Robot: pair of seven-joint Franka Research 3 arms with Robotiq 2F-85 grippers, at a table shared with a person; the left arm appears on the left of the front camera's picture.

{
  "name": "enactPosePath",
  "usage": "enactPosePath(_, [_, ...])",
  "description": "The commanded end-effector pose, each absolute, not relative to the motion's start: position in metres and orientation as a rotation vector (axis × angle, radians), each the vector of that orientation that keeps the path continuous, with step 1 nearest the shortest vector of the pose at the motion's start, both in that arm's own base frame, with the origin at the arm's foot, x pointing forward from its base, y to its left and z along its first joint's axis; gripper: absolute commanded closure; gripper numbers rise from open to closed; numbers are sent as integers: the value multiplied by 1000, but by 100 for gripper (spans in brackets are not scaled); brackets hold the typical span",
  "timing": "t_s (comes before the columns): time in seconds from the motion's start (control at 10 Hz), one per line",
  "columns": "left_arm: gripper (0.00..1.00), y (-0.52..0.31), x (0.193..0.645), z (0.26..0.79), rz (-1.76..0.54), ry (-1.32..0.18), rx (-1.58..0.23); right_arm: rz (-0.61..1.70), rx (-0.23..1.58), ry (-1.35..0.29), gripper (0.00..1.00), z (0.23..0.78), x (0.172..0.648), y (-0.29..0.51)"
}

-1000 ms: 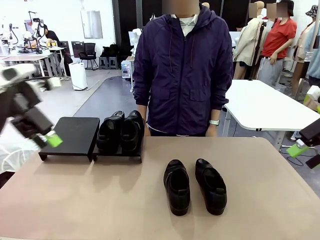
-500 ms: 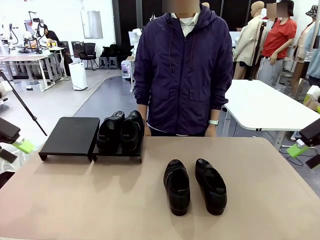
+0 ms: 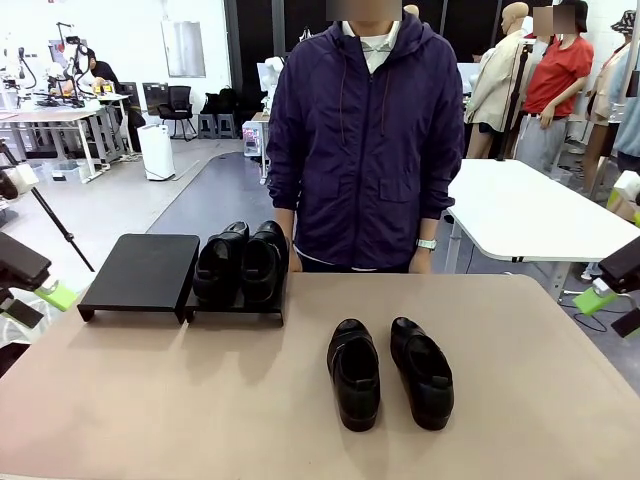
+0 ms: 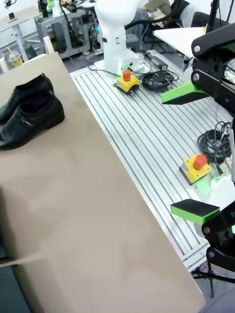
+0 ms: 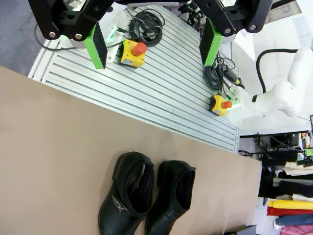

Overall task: Organize the shoes by placing them on the stand.
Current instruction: Pick up one Shoe and place it in the middle of the table.

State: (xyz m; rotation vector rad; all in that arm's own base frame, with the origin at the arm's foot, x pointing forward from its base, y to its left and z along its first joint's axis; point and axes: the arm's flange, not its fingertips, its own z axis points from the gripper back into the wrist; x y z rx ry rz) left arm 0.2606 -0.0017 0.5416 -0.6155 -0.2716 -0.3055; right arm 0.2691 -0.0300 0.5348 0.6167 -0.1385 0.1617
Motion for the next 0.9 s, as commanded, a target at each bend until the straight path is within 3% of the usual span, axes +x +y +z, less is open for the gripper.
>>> enactPosePath(0.0, [0,0,263,544,-317,-273,-617,159,634,-142,0,536,268,-29])
enactPosePath(0.3, [0,0,263,544,-317,-273,-617,162,617,-139,0,535,269,-30])
enactPosePath(0.6, [0,0,263,544,-317,-273,-617,216,391,-101,0,541,333,95])
enactPosePath(0.8, [0,0,263,544,-317,-273,-617,157,281,-85,0,512,361,189])
